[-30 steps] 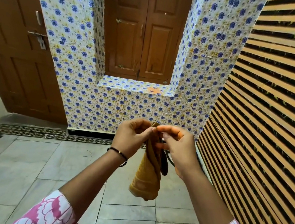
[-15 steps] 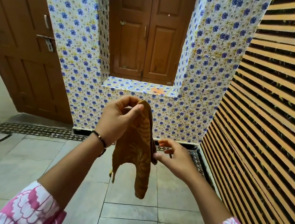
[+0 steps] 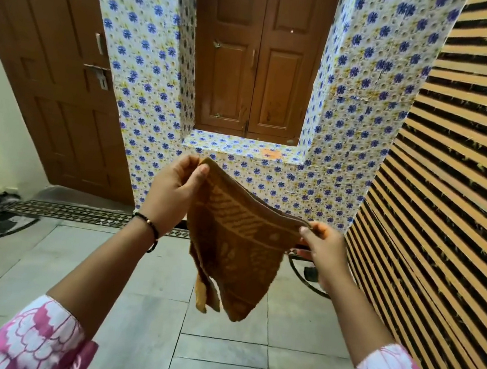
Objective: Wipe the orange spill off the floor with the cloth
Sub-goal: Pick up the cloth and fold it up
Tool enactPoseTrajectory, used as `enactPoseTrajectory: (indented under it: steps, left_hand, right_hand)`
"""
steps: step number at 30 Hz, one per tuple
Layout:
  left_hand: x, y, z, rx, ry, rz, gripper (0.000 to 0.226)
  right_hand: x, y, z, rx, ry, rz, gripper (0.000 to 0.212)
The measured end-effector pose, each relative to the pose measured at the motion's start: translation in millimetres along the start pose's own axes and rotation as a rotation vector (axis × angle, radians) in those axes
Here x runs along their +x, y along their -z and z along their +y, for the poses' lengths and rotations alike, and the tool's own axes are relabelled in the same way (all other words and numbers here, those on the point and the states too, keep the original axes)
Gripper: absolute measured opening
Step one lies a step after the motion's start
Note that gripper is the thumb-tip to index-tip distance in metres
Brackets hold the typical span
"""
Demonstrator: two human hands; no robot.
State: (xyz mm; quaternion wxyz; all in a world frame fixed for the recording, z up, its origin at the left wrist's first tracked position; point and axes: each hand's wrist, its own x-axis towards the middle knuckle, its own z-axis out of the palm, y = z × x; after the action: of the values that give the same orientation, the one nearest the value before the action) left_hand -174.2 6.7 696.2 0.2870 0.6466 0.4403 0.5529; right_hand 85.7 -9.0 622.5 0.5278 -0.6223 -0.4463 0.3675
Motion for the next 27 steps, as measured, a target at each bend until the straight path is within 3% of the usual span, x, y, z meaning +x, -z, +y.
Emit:
enactPoseTrajectory:
  steps: [5, 12, 15, 20, 27]
  left_hand:
    - [-4.7, 2.1, -10.6, 0.061, 0.075, 0.002, 0.012]
    - [-1.9, 12.8, -1.9, -0.239, 0.100, -0.039, 0.011]
    - [10.6, 8.7, -2.3, -0.258, 0.178, -0.022, 0.011]
    - [14.9, -25.9, -16.9, -0.255, 0.403, 0.030, 0.016]
    - [-2.6, -70.0, -1.2, -0.324, 0.401, -0.043, 0.012]
  right_hand:
    - [2.5, 15.4, -23.6, 0.268, 0.014, 0.017, 0.008]
    - [-15.3, 44.0, -55.1, 0.507, 0.102, -0.127, 0.012]
    - [-9.9, 41.5, -63.8, 0.519, 0.056, -0.129, 0.011]
    - [-1.4, 20.3, -62.6, 0.592, -0.078, 0.046, 0.006]
    - [-33.1, -29.5, -66.0, 0.430, 0.079, -0.090, 0.011]
